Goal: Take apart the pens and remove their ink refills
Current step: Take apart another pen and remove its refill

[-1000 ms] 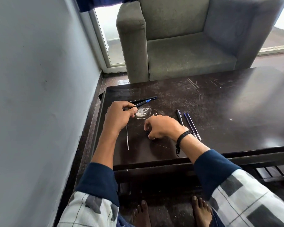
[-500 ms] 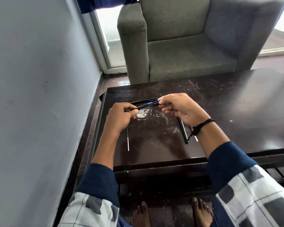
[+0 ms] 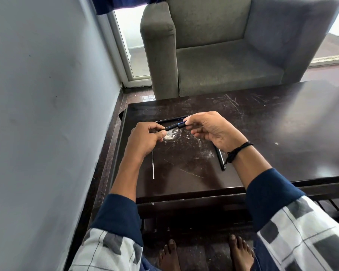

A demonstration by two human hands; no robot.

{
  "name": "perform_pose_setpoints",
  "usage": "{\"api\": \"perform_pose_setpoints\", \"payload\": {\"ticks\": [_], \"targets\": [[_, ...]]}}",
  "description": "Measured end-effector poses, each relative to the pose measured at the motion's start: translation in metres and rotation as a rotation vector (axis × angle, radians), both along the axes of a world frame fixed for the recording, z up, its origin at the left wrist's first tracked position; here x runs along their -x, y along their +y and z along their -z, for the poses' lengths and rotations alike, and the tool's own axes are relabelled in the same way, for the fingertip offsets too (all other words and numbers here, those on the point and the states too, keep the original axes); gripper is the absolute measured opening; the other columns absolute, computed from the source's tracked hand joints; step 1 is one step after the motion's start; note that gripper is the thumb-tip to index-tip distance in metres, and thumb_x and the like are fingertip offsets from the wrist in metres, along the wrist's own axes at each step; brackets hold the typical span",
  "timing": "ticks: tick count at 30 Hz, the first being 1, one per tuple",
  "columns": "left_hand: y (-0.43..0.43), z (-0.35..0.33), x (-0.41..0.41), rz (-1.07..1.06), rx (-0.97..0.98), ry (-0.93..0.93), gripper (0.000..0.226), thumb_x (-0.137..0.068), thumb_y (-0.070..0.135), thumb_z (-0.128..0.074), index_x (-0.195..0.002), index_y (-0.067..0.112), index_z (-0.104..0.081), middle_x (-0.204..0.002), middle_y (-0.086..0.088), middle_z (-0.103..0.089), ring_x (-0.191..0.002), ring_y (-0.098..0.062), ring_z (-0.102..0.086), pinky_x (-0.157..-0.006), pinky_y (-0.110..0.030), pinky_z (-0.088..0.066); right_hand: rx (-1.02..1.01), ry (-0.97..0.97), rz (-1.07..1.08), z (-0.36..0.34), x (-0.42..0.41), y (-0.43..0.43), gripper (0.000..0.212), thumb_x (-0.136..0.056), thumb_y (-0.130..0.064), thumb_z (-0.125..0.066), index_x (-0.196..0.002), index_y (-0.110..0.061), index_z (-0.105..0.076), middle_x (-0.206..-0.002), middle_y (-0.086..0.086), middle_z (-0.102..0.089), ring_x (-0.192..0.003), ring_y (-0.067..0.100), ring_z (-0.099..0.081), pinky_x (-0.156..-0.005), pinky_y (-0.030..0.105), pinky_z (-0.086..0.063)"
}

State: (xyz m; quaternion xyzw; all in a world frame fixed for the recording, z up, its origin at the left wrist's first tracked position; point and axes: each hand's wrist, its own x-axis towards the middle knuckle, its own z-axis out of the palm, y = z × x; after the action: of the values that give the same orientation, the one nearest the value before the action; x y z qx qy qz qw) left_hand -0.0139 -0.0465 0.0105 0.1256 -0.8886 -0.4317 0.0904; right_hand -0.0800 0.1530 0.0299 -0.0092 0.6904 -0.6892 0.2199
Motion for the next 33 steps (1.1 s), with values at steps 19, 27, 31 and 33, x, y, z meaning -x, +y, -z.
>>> {"api": "perform_pose_setpoints", "payload": {"ticks": [19, 27, 31, 33], "targets": [[0.0040, -0.0026, -0.0025, 0.017, 0.006, -0.018, 0.012, -0.085, 0.031, -0.077, -0.077, 0.040, -0.074, -0.065, 0.012, -0.072, -0.077, -0.016, -0.067, -0.089, -0.047, -0.055, 0.020, 0.009, 0.088, 0.0027, -0.0011, -0.0047, 0.011, -0.085, -0.008, -0.070, -0.094, -0.007, -0.077, -0.069, 0.001, -0.067, -0.052, 0.007, -0.055, -0.050, 0.017, -0.046], [0.0078, -0.0042, -0.0023, 0.031, 0.026, -0.030, 0.010, -0.086, 0.029, -0.078, -0.081, 0.037, -0.074, -0.066, 0.008, -0.072, -0.071, -0.011, -0.064, -0.085, -0.039, -0.053, -0.006, 0.026, -0.041, 0.0073, -0.0005, -0.0063, 0.011, -0.085, -0.008, -0.077, -0.096, -0.009, -0.078, -0.072, 0.003, -0.072, -0.054, 0.009, -0.059, -0.054, 0.019, -0.049], [0.0060, -0.0052, -0.0031, 0.025, 0.019, -0.032, 0.011, -0.085, 0.030, -0.078, -0.079, 0.037, -0.073, -0.066, 0.008, -0.073, -0.074, -0.013, -0.069, -0.088, -0.044, -0.056, 0.026, 0.026, 0.030, 0.0044, 0.0017, -0.0032, 0.011, -0.086, -0.008, -0.076, -0.096, -0.009, -0.077, -0.069, 0.002, -0.068, -0.051, 0.008, -0.056, -0.051, 0.018, -0.047], [0.0050, -0.0055, -0.0034, 0.024, 0.014, -0.028, 0.014, -0.085, 0.029, -0.079, -0.076, 0.038, -0.073, -0.066, 0.009, -0.073, -0.078, -0.016, -0.072, -0.090, -0.048, -0.057, 0.042, 0.016, 0.098, 0.0038, 0.0039, -0.0009, 0.012, -0.085, -0.008, -0.074, -0.096, -0.009, -0.077, -0.066, 0.001, -0.063, -0.050, 0.008, -0.053, -0.052, 0.019, -0.044]]}}
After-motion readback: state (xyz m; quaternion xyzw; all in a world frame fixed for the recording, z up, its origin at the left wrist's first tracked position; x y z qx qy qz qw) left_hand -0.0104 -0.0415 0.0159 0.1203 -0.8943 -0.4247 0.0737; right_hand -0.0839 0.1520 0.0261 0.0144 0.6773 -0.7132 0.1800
